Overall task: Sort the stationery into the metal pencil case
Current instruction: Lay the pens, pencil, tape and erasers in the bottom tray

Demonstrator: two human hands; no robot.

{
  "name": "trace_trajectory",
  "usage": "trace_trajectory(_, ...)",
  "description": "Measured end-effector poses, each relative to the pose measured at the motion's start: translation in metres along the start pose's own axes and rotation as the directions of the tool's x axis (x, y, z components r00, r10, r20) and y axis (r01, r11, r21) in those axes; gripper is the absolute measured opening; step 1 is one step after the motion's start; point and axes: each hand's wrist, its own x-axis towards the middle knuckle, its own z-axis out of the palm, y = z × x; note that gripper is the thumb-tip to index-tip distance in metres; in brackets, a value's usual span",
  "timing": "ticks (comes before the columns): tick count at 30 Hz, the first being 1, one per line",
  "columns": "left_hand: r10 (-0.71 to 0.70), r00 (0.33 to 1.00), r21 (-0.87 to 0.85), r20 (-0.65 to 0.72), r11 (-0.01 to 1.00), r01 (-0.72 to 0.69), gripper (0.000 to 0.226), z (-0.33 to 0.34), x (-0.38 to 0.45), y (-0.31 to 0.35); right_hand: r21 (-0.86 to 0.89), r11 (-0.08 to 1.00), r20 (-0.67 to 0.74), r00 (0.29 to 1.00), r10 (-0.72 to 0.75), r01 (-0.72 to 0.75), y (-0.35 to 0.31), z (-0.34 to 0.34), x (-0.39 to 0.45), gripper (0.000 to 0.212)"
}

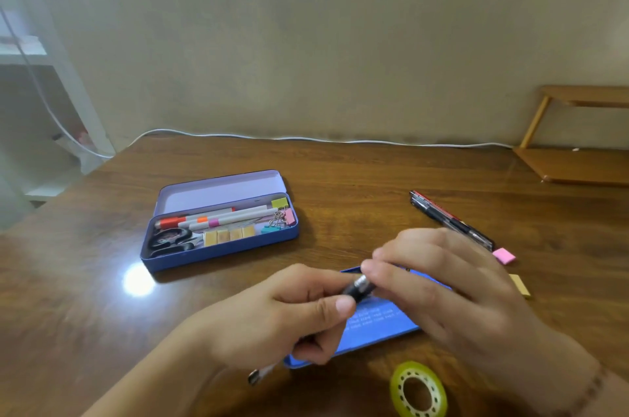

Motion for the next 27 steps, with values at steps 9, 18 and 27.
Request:
trace_trajectory(9, 0.189, 0.859, 0.542, -0.477, 0.832, 0.117, 0.03, -0.029, -0.005, -0.015, 0.163, 0.853, 0.297, 0.85, 0.436, -0.495, 0.04, -0.005, -0.027, 0.006)
trace_trajectory(18, 0.151, 0.967, 0.87, -0.207, 0.481, 0.111, 0.023, -0.023, 0.001, -0.022, -0.046, 0.868, 0.511, 0.735, 0.446, -0.495, 0.025, 0.011, -0.026, 0.03)
trace_trajectory(27, 0.123, 0.976, 0.892, -0.178, 0.439, 0.107, 0.018, -0.023, 0.002, -0.023, -0.232, 0.781, 0.486, 0.627, 0.609, -0.58, 0.029, 0.005, -0.026, 0.05)
